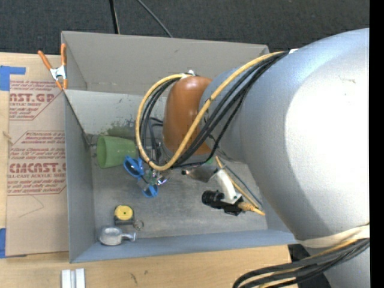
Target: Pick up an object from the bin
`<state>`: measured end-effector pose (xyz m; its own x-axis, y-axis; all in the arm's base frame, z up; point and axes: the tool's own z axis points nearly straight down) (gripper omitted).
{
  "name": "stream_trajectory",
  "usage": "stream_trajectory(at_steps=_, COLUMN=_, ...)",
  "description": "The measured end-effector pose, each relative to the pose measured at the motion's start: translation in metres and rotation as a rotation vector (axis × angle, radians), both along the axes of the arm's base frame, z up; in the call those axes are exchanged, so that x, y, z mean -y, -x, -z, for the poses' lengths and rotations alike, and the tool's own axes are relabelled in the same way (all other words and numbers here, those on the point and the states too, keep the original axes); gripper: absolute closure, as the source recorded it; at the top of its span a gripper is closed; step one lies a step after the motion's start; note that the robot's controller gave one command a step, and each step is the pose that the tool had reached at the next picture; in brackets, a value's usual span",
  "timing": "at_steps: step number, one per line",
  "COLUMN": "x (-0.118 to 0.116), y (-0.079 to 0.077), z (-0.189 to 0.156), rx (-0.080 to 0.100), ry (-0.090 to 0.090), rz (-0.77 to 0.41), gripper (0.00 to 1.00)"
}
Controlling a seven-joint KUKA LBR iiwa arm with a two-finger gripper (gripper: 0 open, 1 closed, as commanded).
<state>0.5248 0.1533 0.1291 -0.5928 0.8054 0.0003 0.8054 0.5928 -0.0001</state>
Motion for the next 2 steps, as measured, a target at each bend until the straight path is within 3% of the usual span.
stream_trajectory(at_steps=2, x=-0.001, y=-0.001, z=-0.054, rx=0.002, ry=0.0, rz=-0.003, gripper=1.0)
